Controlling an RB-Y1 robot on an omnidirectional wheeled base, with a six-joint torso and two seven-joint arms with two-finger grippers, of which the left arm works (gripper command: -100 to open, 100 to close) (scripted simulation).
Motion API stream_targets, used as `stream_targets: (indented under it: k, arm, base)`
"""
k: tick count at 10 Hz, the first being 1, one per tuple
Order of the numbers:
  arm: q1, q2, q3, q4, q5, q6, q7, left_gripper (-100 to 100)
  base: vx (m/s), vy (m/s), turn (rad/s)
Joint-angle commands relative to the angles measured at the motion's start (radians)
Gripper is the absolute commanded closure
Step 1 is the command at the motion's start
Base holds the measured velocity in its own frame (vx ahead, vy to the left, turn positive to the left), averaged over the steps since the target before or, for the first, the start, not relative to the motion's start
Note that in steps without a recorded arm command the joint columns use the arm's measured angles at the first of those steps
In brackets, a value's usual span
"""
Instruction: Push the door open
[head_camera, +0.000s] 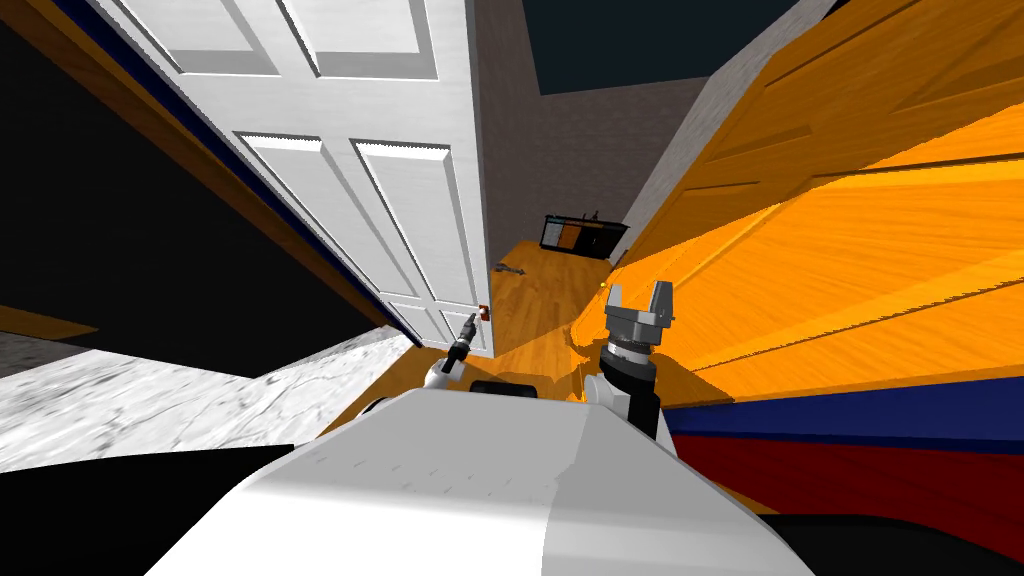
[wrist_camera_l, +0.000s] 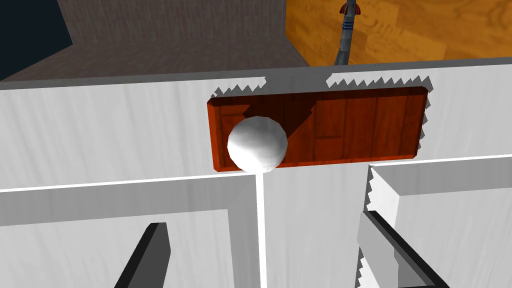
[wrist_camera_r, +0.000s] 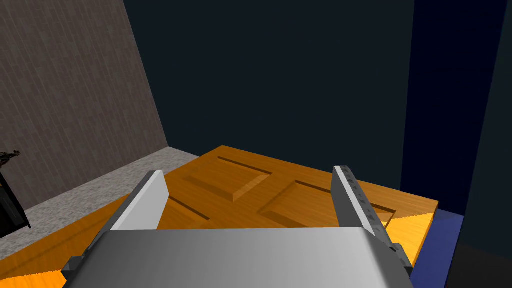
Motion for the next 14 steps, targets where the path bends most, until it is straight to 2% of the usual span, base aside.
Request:
stream_targets:
  k: [1, 4, 5, 6, 11, 12, 14]
  arm:
    - [0.002, -0.002, 0.003, 0.001, 0.002, -0.004, -0.003, -100]
    - [0.005, -0.019, 0.009, 0.003, 0.006, -0.013, -0.010, -100]
    - [0.004, -0.015, 0.008, 0.003, 0.005, -0.011, -0.009, -100]
    - [0.004, -0.015, 0.008, 0.003, 0.005, -0.011, -0.009, 100]
    - [0.004, -0.015, 0.008, 0.003, 0.005, -0.011, -0.009, 100]
    - [0.006, -0.005, 0.018, 0.005, 0.012, -0.007, -0.014, 100]
    - [0.006, -0.005, 0.018, 0.005, 0.012, -0.007, -0.014, 100]
  base:
    - [0.211, -0.046, -0.029]
    - [0.198, -0.036, -0.024]
    - [0.065, -0.005, 0.009]
    - [-0.013, -0.003, -0.006]
    - [-0.011, 0.001, -0.002]
    - [0.084, -0.054, 0.022]
    - [0.087, -0.025, 0.021]
